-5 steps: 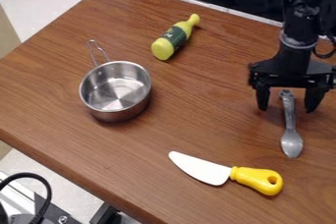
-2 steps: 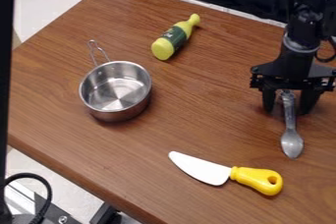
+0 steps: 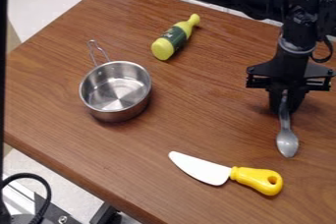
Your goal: Move the tablespoon to the top beside of the silver pot
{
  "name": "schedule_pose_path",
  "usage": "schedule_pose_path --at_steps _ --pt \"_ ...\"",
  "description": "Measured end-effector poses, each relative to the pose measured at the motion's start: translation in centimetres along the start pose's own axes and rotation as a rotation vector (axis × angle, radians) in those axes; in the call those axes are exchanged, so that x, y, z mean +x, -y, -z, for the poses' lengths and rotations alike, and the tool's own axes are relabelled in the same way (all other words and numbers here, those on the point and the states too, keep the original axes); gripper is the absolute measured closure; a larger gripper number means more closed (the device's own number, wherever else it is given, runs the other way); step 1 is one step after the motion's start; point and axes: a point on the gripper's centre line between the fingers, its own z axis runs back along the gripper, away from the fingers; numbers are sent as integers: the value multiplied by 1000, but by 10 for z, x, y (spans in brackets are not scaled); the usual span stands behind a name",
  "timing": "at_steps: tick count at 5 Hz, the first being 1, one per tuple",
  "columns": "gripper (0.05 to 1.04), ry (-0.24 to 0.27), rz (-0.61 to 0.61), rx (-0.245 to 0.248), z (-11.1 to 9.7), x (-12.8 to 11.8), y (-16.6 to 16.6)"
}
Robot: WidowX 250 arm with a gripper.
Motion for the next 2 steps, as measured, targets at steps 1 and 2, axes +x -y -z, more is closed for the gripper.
schedule_pose_path --at_steps 1,2 --pt "908 2 1 0 0 0 -1" --pt "909 -9 11 -6 -1 -1 -1"
